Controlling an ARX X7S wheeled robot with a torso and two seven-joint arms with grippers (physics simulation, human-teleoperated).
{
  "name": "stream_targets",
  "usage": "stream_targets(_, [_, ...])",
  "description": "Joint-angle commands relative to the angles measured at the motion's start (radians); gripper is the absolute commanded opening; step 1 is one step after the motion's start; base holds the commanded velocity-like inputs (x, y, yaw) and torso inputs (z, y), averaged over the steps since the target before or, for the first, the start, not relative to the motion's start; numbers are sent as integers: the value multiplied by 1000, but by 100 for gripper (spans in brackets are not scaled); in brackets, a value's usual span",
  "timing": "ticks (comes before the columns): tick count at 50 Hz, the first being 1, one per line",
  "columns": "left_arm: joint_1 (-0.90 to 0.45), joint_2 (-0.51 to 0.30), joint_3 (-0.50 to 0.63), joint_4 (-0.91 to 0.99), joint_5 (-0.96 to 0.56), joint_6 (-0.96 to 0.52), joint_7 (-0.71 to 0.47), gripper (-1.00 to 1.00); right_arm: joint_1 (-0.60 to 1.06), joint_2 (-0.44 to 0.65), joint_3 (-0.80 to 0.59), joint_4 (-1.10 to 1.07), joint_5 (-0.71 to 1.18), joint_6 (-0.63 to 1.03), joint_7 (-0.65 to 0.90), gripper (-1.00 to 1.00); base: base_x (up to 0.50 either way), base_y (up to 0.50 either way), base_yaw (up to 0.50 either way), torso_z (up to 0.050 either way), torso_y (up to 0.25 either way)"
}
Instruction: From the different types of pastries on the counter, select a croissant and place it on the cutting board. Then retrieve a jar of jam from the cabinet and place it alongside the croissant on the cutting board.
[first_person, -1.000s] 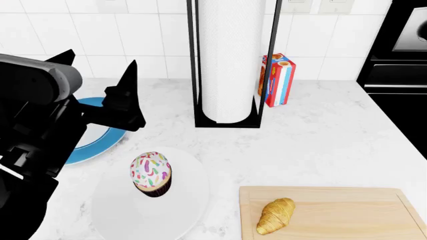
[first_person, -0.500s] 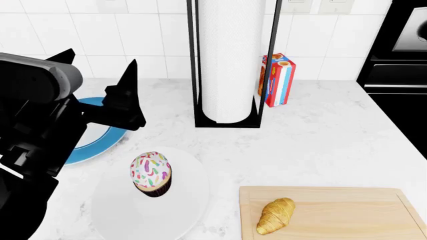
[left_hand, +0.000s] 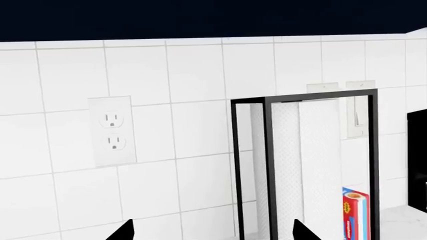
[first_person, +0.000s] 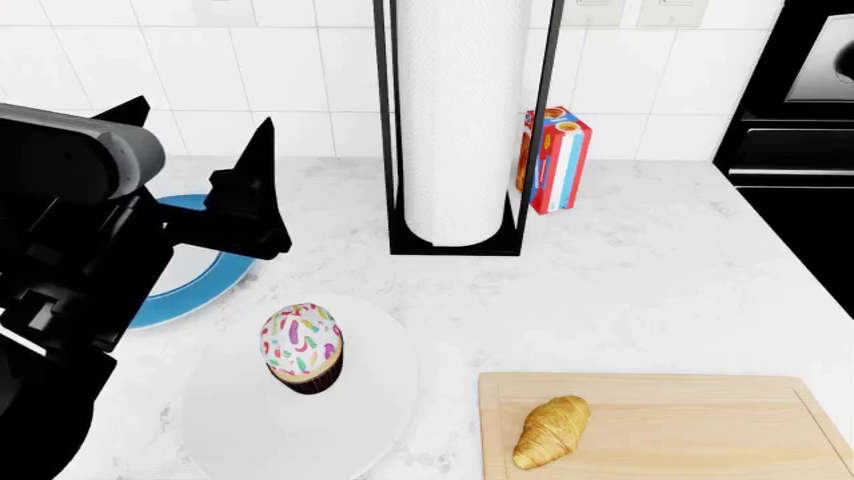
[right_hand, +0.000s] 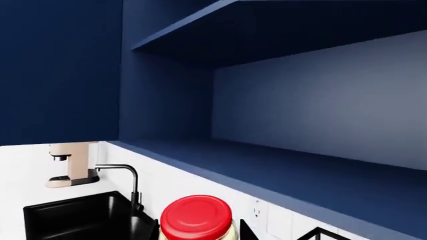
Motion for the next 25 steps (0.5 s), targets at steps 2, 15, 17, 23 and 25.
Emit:
stream_targets(2, [1,-6,-4,4,-9,3,-7,100,-55,56,-30,-74,78,-34,58,-100,0,0,0,0,0])
stream_targets(15, [-5,-8,-3,4,-13,4,-9,100,-126,159,-28,-186,156,-81,114,-100,0,0,0,0,0])
stream_targets(17, [-8,-7,-1,3,-13,3,-8,100,-132,175,-25,-196,164,-86,119,-100,0,0,0,0,0])
stream_targets(23, [-10,-5,3,1,-10,3,-8,100,-140,214,-21,-213,179,-94,131,-100,0,0,0,0,0])
stream_targets(25, [-8,-6,3,2,-10,4,-8,100,-140,227,-21,-217,184,-94,135,-100,0,0,0,0,0])
